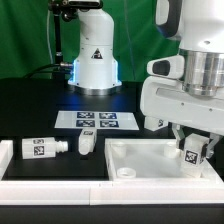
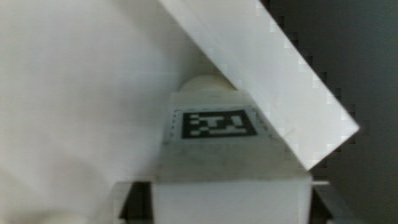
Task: Assemble one leg
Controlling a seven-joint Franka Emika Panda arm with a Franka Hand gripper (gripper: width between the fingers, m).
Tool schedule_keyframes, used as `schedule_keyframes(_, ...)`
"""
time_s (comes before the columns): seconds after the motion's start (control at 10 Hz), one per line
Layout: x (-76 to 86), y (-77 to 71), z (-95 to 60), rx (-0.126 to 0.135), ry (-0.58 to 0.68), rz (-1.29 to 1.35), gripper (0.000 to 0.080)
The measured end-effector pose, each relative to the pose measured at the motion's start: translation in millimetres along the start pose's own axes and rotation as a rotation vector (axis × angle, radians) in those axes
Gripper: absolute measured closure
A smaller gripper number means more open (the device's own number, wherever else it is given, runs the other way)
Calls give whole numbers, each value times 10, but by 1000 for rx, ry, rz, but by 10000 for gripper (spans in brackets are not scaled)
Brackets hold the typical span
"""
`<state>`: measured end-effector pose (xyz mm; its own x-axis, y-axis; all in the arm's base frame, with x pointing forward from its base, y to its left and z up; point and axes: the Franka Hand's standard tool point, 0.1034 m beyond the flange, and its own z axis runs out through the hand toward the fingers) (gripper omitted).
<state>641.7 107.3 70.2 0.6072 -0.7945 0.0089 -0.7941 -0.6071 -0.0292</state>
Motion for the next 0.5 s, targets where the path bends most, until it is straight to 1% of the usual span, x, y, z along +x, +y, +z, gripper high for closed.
schedule_keyframes(0.1, 18, -6, -7, 2, -21, 177, 514)
schedule_keyframes(0.3, 7, -21, 8, 16, -16, 503, 514)
schedule_keyframes(0.4, 3, -13, 8, 21, -12, 618, 514)
schedule_keyframes(0.5, -9, -14, 6, 26, -1, 663, 513)
